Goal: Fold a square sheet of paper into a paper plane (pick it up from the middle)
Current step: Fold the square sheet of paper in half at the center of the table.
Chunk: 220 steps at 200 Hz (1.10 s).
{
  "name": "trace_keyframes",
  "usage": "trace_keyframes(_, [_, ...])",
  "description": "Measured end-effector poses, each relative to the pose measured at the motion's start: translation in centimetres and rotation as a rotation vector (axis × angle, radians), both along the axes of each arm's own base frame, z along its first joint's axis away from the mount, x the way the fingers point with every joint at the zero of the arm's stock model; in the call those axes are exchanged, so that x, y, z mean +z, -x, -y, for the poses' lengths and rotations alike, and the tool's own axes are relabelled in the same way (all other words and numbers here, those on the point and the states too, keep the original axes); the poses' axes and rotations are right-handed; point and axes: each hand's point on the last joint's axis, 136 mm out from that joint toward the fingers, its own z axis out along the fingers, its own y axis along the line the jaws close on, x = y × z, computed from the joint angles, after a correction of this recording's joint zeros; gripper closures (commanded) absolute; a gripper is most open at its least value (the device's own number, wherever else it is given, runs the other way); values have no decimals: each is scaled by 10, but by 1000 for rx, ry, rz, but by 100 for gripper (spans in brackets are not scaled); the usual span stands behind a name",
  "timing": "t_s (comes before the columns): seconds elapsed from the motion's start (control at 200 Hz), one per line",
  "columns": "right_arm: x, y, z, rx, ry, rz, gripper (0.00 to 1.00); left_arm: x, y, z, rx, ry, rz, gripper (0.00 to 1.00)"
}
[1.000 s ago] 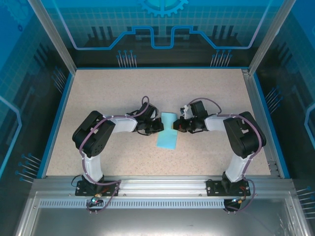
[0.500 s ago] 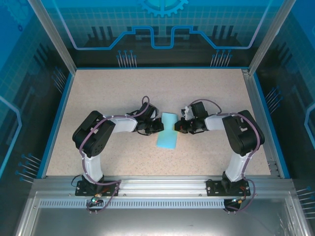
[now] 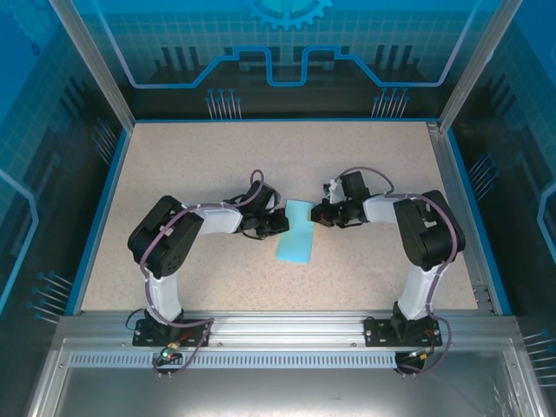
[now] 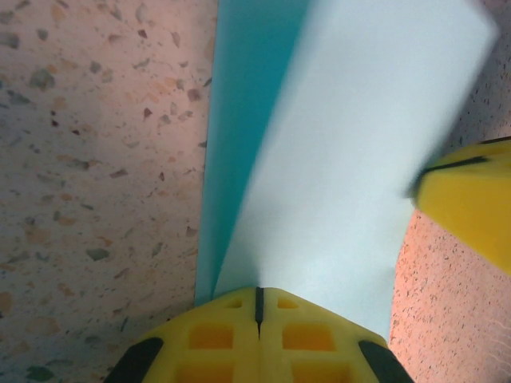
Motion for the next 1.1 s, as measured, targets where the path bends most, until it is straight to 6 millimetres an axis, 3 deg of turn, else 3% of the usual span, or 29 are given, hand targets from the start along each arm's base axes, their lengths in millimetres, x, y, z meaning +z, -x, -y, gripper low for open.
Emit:
trace_keyframes(0.345, [-1,0,2,-3,0,-22,100,0,0,0,-3,-1,2,100])
trace_keyframes(0.645, [30,-28,-5,5,-11,61,100,0,0,0,-3,-2,1,100])
trace_keyframes(0.885, [-4,-27,0,-9,14,-10,100,0,0,0,-3,-2,2,100])
trace_keyframes(1.1, [-3,-27,1,-6,5,-14,100,0,0,0,-5,-4,0,100])
